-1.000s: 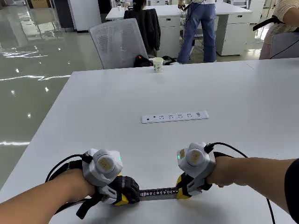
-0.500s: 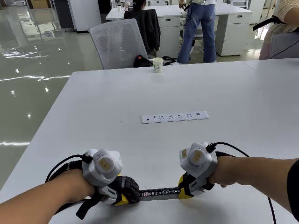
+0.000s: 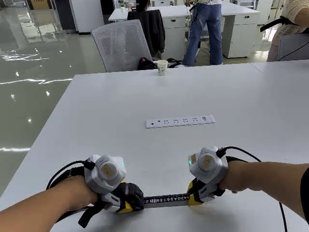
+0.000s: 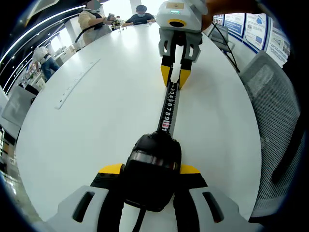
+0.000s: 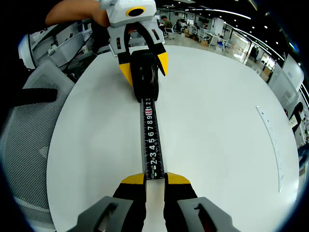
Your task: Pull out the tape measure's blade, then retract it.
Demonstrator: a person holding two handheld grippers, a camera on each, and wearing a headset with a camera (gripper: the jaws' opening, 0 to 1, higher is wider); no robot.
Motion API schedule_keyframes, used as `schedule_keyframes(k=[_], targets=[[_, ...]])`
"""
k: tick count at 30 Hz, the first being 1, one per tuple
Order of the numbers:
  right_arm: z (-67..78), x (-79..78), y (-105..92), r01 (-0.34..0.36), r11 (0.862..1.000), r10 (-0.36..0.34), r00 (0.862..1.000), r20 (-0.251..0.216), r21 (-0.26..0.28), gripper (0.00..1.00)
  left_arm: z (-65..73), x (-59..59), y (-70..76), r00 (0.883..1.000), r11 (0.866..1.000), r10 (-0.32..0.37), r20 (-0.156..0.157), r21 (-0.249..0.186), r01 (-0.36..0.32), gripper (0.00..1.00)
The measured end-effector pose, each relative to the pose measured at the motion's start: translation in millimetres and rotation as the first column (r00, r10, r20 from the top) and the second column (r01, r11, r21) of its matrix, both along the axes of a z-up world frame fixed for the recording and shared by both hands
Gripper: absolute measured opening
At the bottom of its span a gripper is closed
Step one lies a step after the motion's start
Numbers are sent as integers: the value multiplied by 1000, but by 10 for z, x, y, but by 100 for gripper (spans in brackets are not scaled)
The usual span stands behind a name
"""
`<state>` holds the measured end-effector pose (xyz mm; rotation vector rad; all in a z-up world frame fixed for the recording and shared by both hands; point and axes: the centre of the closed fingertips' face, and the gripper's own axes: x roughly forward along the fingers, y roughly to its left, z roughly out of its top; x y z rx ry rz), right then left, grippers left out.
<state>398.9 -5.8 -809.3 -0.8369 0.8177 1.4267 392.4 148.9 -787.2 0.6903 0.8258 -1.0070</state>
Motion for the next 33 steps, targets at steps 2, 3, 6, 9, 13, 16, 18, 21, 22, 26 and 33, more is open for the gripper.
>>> schedule_keyframes(k=[2, 3, 6, 9, 13, 16, 18, 21, 22, 26, 33], targets=[[-1, 3, -16, 1, 1000, -1, 1000, 0, -2, 10, 0, -1, -1, 1000, 1000, 1, 0, 0, -1, 34], [-1, 4, -21, 1, 1000, -1, 1000, 0, -3, 10, 1, -1, -3, 1000, 1000, 1, 0, 0, -1, 34], [-1, 5, -43, 3, 1000, -3, 1000, 0, -5, 10, 3, -3, -5, 1000, 1000, 1, 0, 0, -1, 34], [-2, 9, -63, 3, 1000, -3, 1000, 1, -8, 10, 3, -3, -5, 1000, 1000, 3, 0, 0, -3, 34], [-2, 9, -91, 5, 1000, -5, 1000, 2, -10, 10, 4, -3, -5, 1000, 1000, 3, -1, 0, -3, 34], [0, 13, -116, 7, 1000, -7, 1000, 1, -12, 10, 5, -1, -5, 1000, 1000, 4, -1, 0, -4, 34], [0, 20, -134, 9, 1000, -9, 1000, 1, -12, 10, 5, 0, -6, 1000, 1000, 4, -1, 0, -4, 34], [1, 27, -160, 13, 1000, -13, 1000, 0, -16, 10, 4, 2, -7, 1000, 1000, 5, -1, -1, -5, 34], [1, 28, -167, 13, 1000, -12, 1000, 1, -18, 10, 4, 3, -7, 1000, 1000, 5, -1, -1, -5, 34], [2, 34, -208, 11, 1000, -11, 1000, 2, -25, 10, 6, 1, -8, 1000, 1000, 5, -1, -1, -5, 34], [3, 43, -255, 16, 999, -16, 1000, 1, -30, 10, 7, 3, -6, 1000, 1000, 6, 0, -1, -6, 34]])
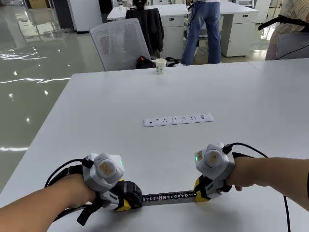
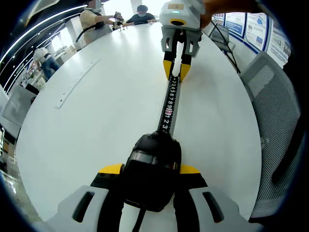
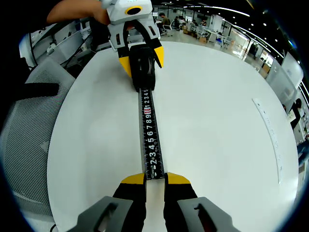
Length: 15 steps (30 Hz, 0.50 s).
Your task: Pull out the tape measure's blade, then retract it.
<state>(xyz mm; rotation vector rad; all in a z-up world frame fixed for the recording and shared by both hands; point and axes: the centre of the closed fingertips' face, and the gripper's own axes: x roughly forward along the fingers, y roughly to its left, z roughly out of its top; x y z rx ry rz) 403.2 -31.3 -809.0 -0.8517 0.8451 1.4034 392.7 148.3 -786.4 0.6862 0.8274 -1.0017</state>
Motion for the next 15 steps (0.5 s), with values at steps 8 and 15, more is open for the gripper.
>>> schedule_keyframes(k=[8, 15], targets=[[2, 3, -42, 1, 1000, -1, 1000, 3, -3, 10, 0, 2, 4, 1000, 1000, 2, 1, 1, -2, 34], [2, 9, -102, 6, 1000, -6, 1000, 3, -7, 10, 0, 3, 3, 1000, 1000, 3, 2, 1, -3, 34]])
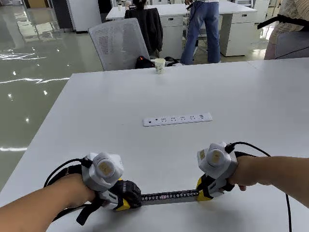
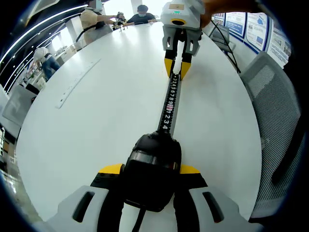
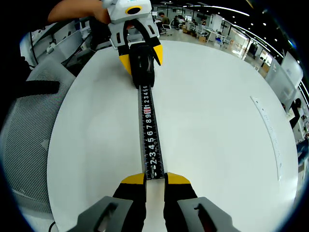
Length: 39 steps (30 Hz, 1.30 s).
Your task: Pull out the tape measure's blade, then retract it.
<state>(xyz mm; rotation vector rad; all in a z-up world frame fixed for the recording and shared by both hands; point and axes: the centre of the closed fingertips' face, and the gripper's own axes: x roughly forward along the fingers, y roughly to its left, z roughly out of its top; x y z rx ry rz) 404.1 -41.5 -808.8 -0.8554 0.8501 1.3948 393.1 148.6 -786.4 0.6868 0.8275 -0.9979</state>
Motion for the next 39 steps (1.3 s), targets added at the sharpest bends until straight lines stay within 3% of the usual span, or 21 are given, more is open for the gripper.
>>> schedule_keyframes(k=[39], targets=[[2, 16, -208, 2, 1000, -2, 1000, 4, -21, 10, 5, -7, 0, 1000, 1000, 6, 0, 0, -6, 34]])
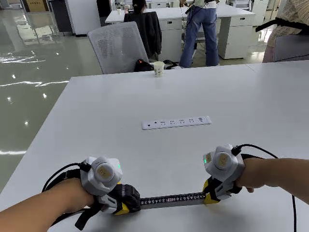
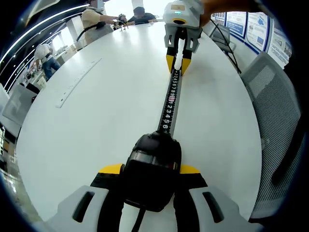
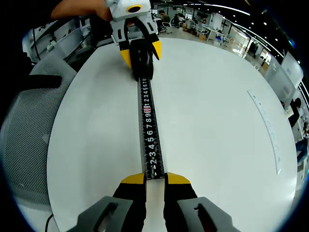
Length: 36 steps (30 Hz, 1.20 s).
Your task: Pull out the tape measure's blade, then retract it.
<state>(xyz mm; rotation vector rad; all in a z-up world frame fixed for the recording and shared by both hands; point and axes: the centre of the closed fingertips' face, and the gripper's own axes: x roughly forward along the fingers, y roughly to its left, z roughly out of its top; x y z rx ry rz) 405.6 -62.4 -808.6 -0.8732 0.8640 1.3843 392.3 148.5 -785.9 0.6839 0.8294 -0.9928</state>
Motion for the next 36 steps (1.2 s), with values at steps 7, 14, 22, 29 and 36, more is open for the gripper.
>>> schedule_keyframes(k=[7, 14, 22, 29, 36], targets=[[-3, 5, -11, -2, 1000, 2, 1000, -1, 0, 10, -4, 2, 1, 1000, 1000, -1, 0, 0, 1, 34], [-11, 11, -27, 2, 1000, -2, 1000, -2, -1, 10, -4, 0, -2, 1000, 1000, 0, 0, -1, 0, 34], [-9, 14, -59, 5, 1000, -5, 1000, -2, -6, 10, 0, 0, -1, 1000, 1000, 2, 2, -1, -2, 34], [-3, 23, -115, 9, 1000, -9, 1000, 0, -10, 10, 2, -2, 2, 1000, 1000, 3, 1, -1, -3, 34], [-1, 37, -177, 14, 1000, -14, 1000, 1, -16, 10, 2, -2, 3, 1000, 1000, 5, -1, -1, -5, 34]])
